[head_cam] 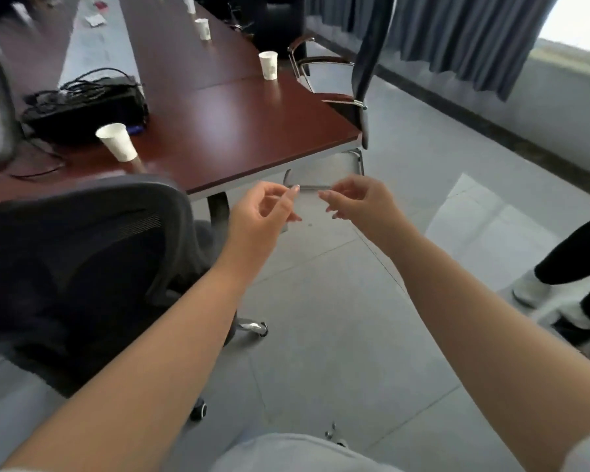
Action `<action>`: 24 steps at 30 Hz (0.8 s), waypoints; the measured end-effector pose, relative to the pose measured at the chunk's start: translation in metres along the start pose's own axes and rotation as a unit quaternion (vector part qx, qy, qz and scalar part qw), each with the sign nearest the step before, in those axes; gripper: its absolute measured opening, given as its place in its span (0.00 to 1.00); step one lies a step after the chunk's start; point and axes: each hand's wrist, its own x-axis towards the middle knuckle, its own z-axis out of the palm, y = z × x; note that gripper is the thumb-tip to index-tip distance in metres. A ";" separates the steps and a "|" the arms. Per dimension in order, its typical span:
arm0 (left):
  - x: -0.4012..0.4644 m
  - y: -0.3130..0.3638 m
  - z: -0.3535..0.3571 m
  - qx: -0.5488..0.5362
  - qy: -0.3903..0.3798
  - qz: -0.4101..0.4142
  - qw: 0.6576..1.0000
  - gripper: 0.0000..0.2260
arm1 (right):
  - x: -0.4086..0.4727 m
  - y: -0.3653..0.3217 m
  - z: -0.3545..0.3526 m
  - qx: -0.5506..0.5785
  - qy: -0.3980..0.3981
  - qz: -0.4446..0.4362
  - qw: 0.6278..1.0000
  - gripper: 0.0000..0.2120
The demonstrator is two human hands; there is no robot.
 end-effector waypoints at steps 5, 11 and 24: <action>0.046 0.004 0.082 -0.036 -0.036 -0.024 0.998 0.06 | 0.019 0.028 -0.067 -0.010 0.048 0.029 0.998 0.07; 0.117 -0.007 0.164 -0.055 -0.079 -0.027 0.995 0.07 | 0.073 0.067 -0.140 -0.032 0.116 0.057 0.991 0.08; 0.340 -0.024 0.300 -0.058 -0.073 -0.061 0.994 0.07 | 0.296 0.110 -0.255 -0.059 0.122 0.115 0.984 0.16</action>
